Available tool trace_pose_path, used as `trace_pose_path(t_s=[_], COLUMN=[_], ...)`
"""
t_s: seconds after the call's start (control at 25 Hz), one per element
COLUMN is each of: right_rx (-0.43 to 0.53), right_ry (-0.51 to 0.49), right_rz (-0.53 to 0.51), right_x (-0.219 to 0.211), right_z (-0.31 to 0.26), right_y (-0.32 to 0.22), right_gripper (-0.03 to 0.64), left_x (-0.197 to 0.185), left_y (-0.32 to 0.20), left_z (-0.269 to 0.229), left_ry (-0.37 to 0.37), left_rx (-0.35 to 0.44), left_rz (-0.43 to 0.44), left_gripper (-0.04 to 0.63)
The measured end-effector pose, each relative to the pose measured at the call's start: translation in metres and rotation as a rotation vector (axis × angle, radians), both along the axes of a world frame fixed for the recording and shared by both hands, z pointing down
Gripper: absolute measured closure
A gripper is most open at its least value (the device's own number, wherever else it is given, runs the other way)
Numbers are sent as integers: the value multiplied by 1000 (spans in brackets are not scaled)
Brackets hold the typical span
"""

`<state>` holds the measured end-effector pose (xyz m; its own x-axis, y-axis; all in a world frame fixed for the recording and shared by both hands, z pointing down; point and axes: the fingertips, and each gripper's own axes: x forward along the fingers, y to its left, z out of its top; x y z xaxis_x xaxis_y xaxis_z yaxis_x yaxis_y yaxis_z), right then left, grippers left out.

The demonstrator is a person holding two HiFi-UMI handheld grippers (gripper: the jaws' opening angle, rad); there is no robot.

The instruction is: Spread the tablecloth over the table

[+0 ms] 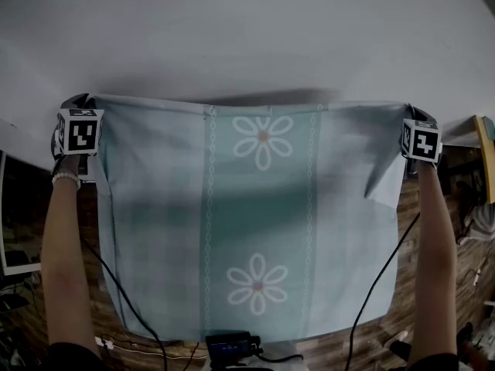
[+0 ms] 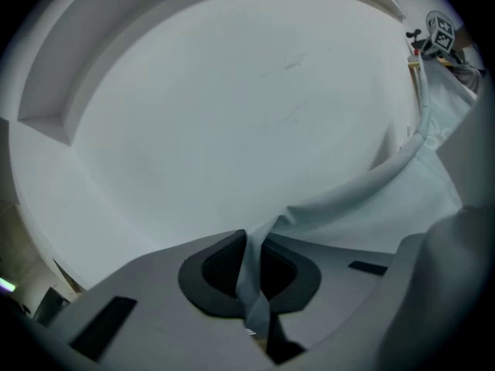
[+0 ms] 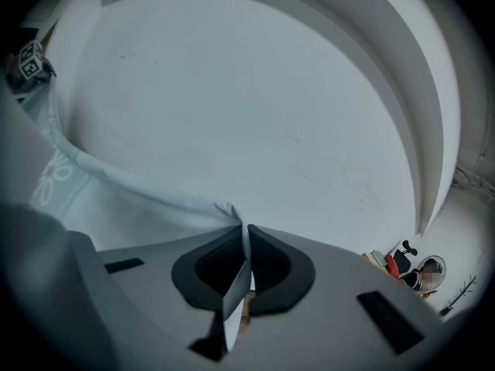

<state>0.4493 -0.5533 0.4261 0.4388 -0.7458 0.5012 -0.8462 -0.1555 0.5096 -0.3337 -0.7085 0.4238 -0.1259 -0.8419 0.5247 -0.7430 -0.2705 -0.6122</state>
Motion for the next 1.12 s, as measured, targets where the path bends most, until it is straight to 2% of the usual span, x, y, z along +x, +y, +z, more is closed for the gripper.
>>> trace_pose_path(t_s=[0.16, 0.32, 0.44, 0.52, 0.64, 0.72, 0.84, 0.92, 1.0, 1.04, 1.12], right_rx=[-68, -155, -203, -218, -229, -219, -188, -159, -122, -106, -86], right_ry=[20, 31, -4, -39, -114, -169, -253, -286, -301, -300, -301], right_rz=[-6, -8, -47, -56, -75, -103, -128, -135, -134, -139, -153], right_x=[-8, -7, -4, -9, -22, -26, -32, -33, -35, -37, -48], right_z=[31, 50, 71, 78, 89, 91, 78, 63, 51, 47, 44], right_y=[-6, 0, 7, 11, 12, 11, 21, 33, 49, 58, 80], right_gripper=[586, 584, 582, 551, 404, 381, 343, 331, 328, 328, 328], left_x=[0, -7, -8, -10, -6, 1, 7, 11, 17, 22, 38], left_y=[3, 9, 15, 19, 21, 26, 40, 50, 64, 73, 93], left_z=[40, 55, 63, 68, 78, 84, 79, 70, 56, 49, 35], left_ry=[-60, -88, -123, -125, -83, -31, -3, -11, 34, 60, 82], left_rx=[-84, -163, -222, -272, -329, -368, -408, -398, -337, -289, -184], left_rz=[7, -12, 0, 15, 60, 84, 126, 161, 167, 164, 167], left_gripper=[581, 581, 578, 516, 405, 343, 313, 305, 307, 328, 473])
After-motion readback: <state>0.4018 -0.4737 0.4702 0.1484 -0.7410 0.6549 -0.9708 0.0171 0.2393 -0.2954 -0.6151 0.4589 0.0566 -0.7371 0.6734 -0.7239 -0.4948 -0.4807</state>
